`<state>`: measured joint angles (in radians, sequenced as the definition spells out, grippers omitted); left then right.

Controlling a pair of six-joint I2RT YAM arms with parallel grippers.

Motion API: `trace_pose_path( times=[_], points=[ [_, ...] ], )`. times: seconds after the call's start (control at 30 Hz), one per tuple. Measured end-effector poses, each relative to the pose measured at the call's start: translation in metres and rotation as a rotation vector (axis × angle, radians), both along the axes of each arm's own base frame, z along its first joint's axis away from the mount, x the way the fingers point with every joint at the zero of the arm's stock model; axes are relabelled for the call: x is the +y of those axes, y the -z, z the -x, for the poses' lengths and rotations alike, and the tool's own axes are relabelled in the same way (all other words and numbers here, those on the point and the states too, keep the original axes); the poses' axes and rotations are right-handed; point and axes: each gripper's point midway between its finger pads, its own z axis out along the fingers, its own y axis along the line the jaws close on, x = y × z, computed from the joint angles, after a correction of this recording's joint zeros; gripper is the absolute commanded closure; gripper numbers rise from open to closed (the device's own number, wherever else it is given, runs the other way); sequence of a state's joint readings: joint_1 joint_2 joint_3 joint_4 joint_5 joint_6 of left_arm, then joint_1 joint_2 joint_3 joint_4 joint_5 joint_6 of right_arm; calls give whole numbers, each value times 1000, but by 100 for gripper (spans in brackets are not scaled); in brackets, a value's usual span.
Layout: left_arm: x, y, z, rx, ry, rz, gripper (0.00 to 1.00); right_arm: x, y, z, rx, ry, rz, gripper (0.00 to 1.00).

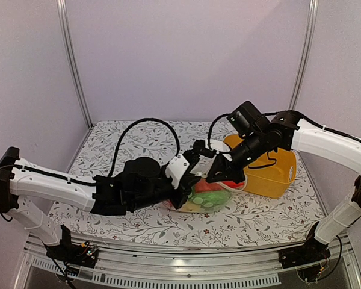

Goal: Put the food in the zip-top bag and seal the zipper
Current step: Pass from the right arm to the left, then hold the zipper food storage bag at the center of the board.

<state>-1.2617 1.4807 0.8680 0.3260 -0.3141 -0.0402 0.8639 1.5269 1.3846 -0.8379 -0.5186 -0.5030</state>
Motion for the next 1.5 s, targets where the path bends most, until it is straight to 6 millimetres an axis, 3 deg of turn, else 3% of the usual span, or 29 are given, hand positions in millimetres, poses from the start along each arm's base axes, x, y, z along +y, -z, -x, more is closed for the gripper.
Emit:
trace_pose_path(
  times=[0.2,0.37,0.47,0.8,1.03,1.37,1.5],
  points=[
    [3,-5,2,6,5,4,100,-2,-32,-4,-129,-22,-70,68],
    [7,-13,5,16,10,23,100,-3,-68,0,-246,-62,-174,60],
    [7,-20,7,24,18,47,100,1,-78,1,-284,-97,-217,60],
    [7,-24,9,54,22,76,100,20,-65,5,-273,-166,-228,60],
    [8,-25,10,60,20,83,100,29,-60,15,-264,-196,-228,67],
    [9,-25,10,60,19,83,100,32,-60,9,-281,-182,-231,72],
    [12,-25,11,60,19,85,100,33,-56,8,-287,-178,-217,79]
  ],
)
